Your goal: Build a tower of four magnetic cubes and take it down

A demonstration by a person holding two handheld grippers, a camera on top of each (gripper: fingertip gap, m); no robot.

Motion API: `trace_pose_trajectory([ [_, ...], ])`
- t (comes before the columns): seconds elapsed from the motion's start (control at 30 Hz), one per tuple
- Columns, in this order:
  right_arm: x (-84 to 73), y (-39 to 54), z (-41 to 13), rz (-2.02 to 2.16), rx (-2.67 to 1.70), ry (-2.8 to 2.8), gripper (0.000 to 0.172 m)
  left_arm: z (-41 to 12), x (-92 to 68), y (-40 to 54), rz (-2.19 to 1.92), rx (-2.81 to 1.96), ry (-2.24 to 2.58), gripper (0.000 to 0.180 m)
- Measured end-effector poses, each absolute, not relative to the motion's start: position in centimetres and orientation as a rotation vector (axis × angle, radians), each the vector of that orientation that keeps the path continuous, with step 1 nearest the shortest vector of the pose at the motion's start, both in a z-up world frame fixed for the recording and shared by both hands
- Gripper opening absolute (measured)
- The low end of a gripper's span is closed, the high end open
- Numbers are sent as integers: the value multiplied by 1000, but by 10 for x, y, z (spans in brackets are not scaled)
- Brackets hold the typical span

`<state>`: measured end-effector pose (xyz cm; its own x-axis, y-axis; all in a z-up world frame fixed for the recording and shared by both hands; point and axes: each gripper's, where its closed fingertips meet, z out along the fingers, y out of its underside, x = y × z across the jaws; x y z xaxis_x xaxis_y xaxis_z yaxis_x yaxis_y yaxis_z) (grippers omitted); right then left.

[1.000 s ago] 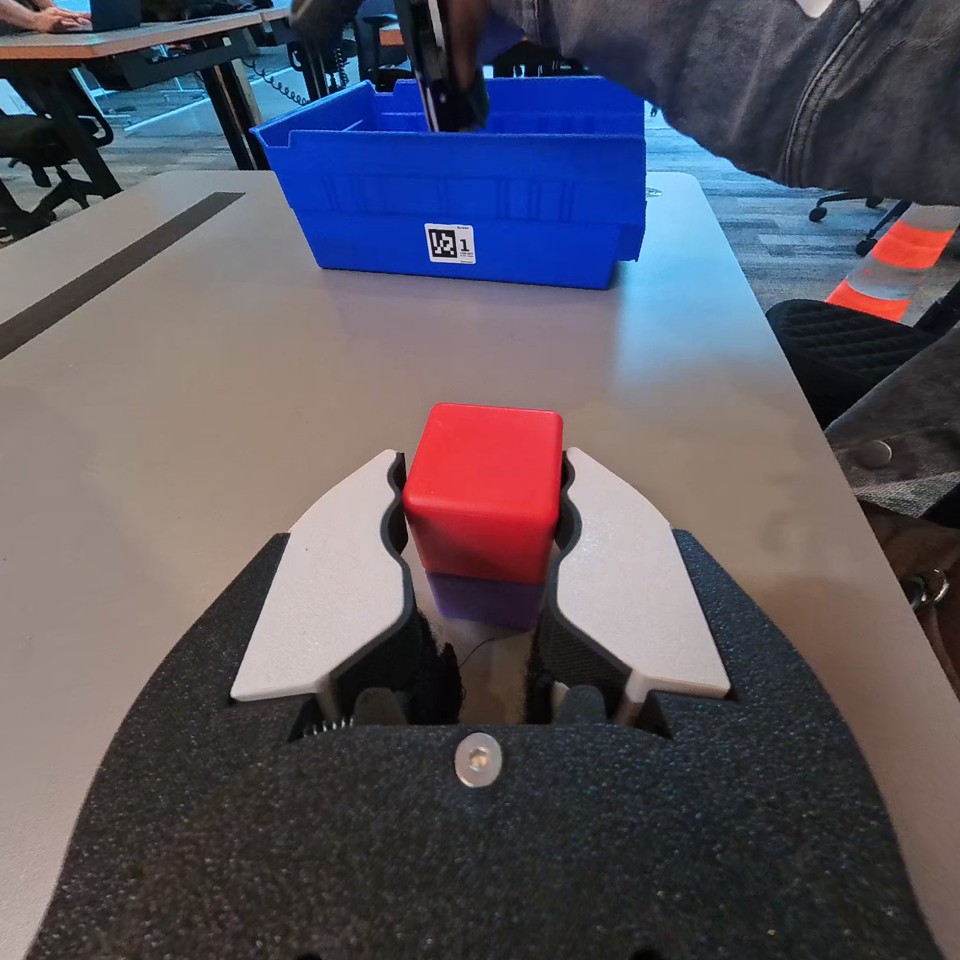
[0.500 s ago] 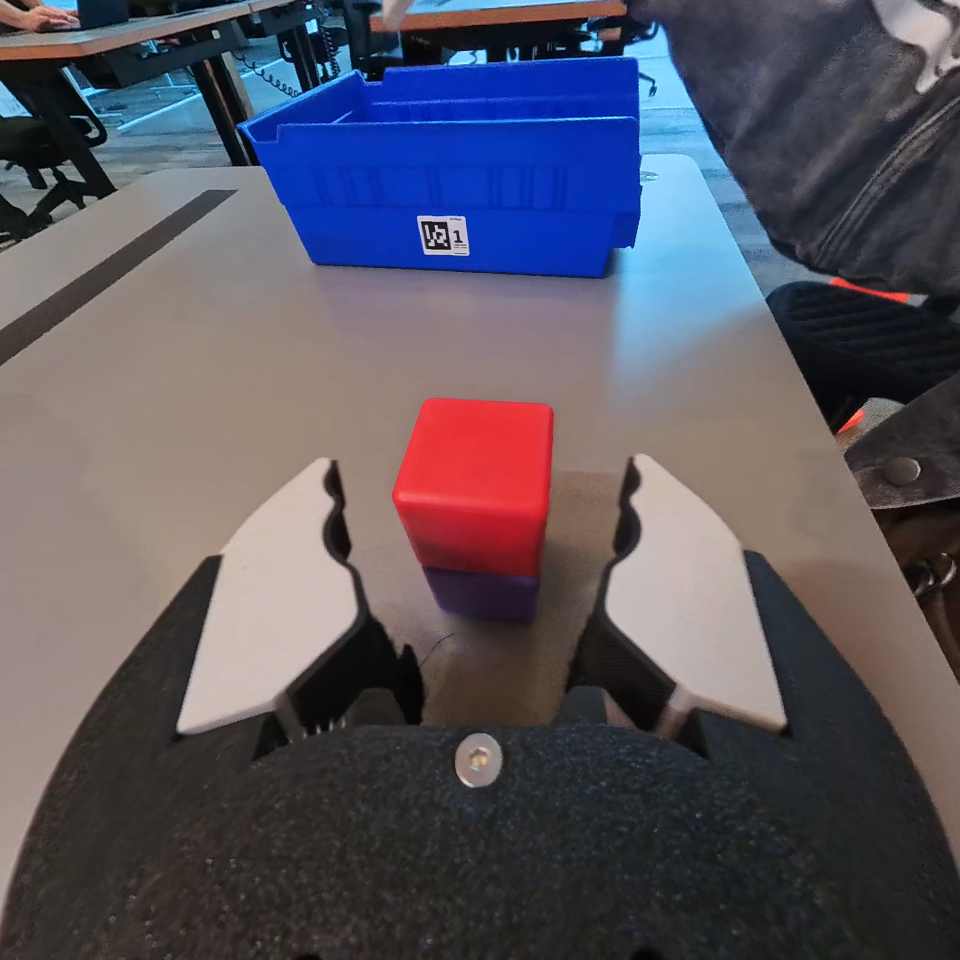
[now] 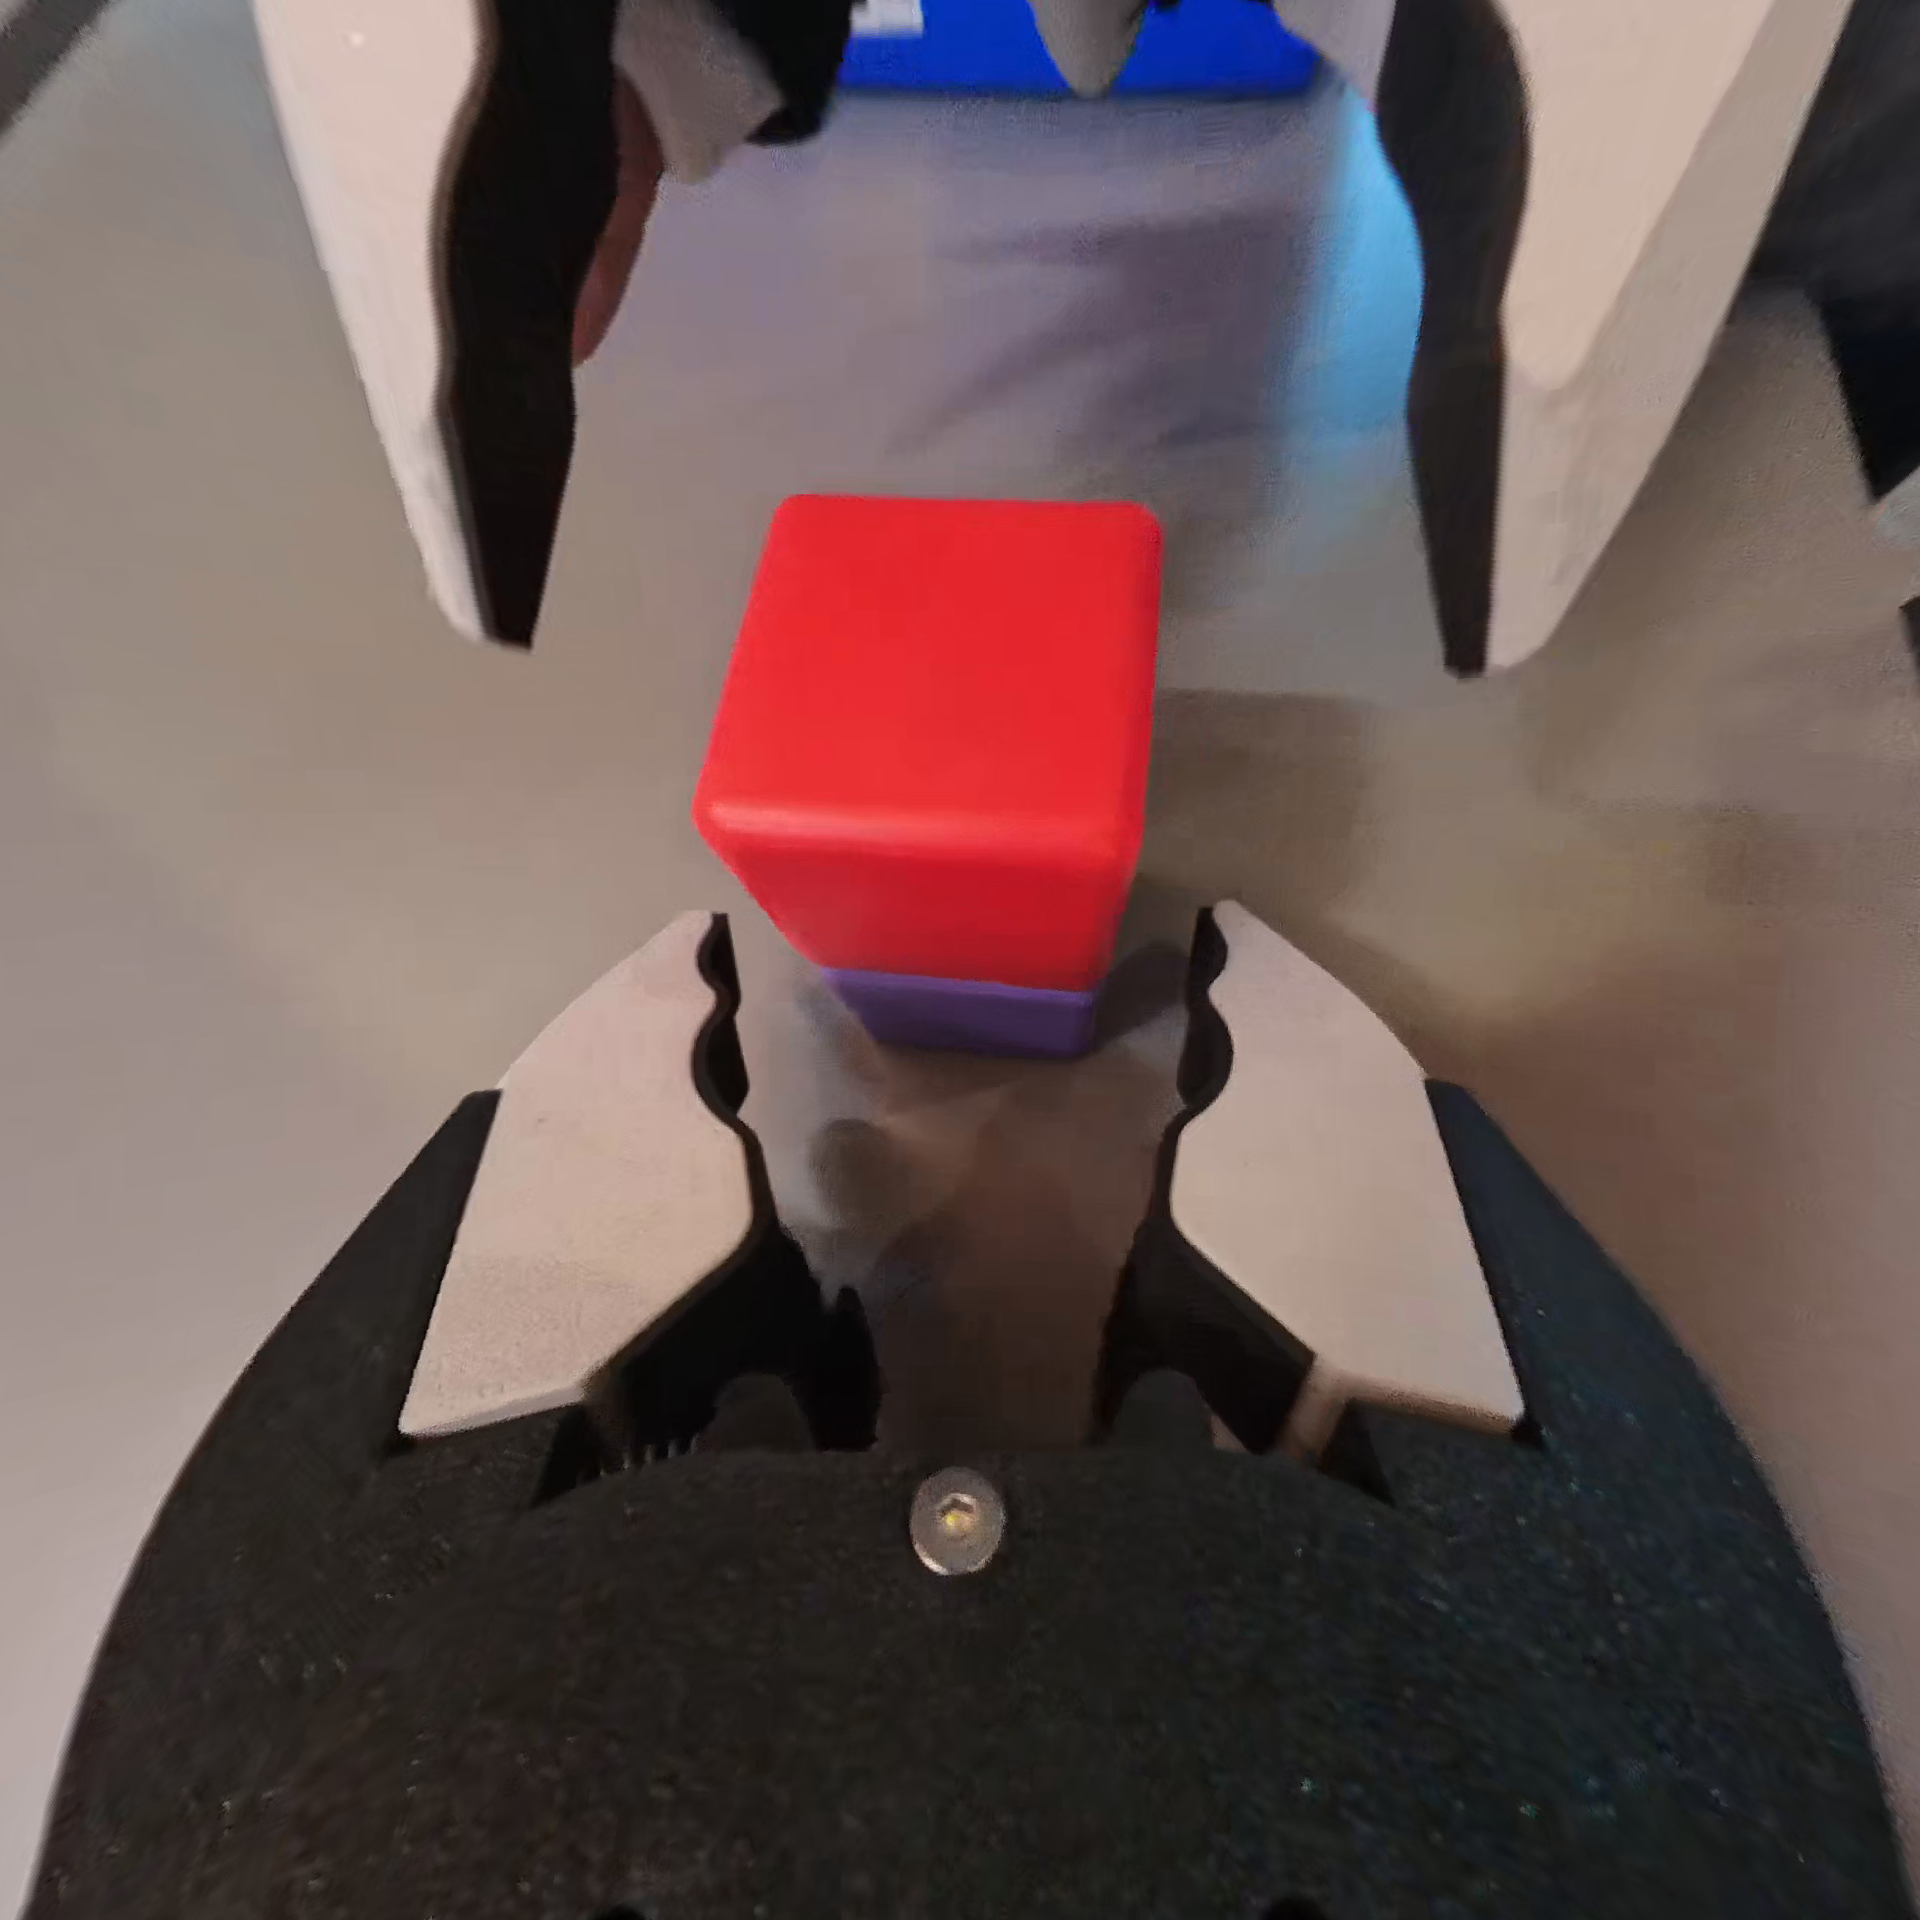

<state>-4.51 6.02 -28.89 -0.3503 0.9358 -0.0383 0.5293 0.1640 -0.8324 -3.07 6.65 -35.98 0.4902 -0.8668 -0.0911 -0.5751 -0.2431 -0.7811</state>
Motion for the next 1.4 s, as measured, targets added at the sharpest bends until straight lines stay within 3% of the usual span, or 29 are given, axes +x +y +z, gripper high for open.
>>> trace_pose_trajectory([
  [0.1, -44, 58, -305, 996, -1381, -2043, 75, -366, -29, 65, -438, -1961, 1235, 67],
  [0.13, -44, 58, -308, 958, -1368, -2060, 67, -365, -30, 67, -429, -1960, 1216, 51],
  [0.17, -44, 59, -309, 934, -1352, -2059, 50, -365, -30, 66, -431, -1959, 1219, 50],
  [0.37, -34, 59, -306, 935, -1306, -1995, 48, -365, -29, 63, -437, -1944, 1243, 50],
  [0.53, -7, 78, -247, 1013, -1304, -1704, 49, -366, -30, 63, -444, -1954, 1235, 49],
  [0.77, 122, 178, -180, 463, -1632, -1155, 49, -366, -29, 64, -440, -1952, 1235, 50],
  [0.97, 230, 219, -248, 207, -2100, -850, 49, -364, -29, 62, -445, -1954, 1238, 50],
  [1.17, 248, 228, -327, 212, -2338, -838, 49, -364, -29, 63, -452, -1954, 1245, 50],
  [1.4, 250, 231, -352, 228, -2421, -852, 49, -366, -30, 64, -459, -1954, 1248, 50],
])
